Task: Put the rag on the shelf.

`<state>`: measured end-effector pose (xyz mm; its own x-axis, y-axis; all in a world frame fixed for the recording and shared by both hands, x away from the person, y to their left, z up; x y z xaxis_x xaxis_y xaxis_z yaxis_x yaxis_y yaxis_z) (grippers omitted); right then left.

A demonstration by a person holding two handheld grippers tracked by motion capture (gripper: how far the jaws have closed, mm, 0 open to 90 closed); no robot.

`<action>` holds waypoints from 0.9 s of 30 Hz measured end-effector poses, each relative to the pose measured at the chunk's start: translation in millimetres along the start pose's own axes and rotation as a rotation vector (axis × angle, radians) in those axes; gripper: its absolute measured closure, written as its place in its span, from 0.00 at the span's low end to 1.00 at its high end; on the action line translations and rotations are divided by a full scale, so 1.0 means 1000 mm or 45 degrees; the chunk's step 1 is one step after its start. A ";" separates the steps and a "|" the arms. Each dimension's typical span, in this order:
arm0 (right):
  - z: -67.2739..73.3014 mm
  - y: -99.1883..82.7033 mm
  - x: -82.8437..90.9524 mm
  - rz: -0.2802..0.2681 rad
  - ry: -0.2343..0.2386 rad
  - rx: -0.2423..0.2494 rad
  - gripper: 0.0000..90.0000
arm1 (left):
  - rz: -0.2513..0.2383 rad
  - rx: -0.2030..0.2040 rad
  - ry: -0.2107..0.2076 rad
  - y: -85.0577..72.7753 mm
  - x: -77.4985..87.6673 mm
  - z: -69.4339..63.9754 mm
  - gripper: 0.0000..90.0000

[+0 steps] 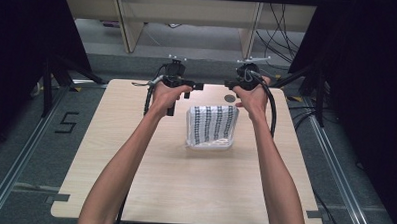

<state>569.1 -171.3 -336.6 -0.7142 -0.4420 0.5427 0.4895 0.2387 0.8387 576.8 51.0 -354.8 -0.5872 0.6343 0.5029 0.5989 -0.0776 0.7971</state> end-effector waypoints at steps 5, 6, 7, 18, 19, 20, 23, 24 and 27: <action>0.002 0.000 0.007 -0.013 0.027 0.006 0.72 | 0.011 -0.027 -0.013 -0.001 0.008 -0.004 0.49; 0.002 0.000 0.007 -0.013 0.027 0.006 0.72 | 0.011 -0.027 -0.013 -0.001 0.008 -0.004 0.49; 0.004 -0.002 0.010 -0.023 0.048 -0.004 0.69 | 0.006 -0.033 -0.011 -0.002 0.010 -0.005 0.49; 0.000 -0.010 0.024 -0.031 0.086 -0.032 0.60 | 0.014 -0.044 -0.002 -0.006 0.028 -0.007 0.41; 0.000 -0.010 0.025 -0.027 0.089 -0.038 0.59 | 0.014 -0.042 -0.003 -0.007 0.029 -0.006 0.41; 0.001 -0.010 0.027 -0.028 0.092 -0.034 0.58 | 0.012 -0.041 0.002 -0.007 0.029 -0.007 0.41; 0.001 -0.013 0.032 -0.040 0.132 -0.025 0.55 | 0.023 -0.049 0.000 -0.009 0.032 -0.007 0.39; 0.001 -0.013 0.032 -0.040 0.132 -0.025 0.55 | 0.024 -0.051 -0.002 -0.009 0.032 -0.007 0.39; 0.004 -0.016 0.037 -0.044 0.143 -0.040 0.51 | 0.019 -0.059 0.008 -0.009 0.035 -0.008 0.37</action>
<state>533.4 -188.1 -329.7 -0.6714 -0.5439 0.5034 0.4824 0.1950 0.8540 546.2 67.8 -341.2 -0.5817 0.6279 0.5172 0.5818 -0.1232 0.8039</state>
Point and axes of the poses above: each handheld gripper's, and its own axes: x roughly backward along the jaws, y roughly out of its top, z roughly to its left, the point moved 2 cm from there along -x, roughly forward along the jaws, and after that the axes turned 2 degrees about -z, right-handed, at the moved point
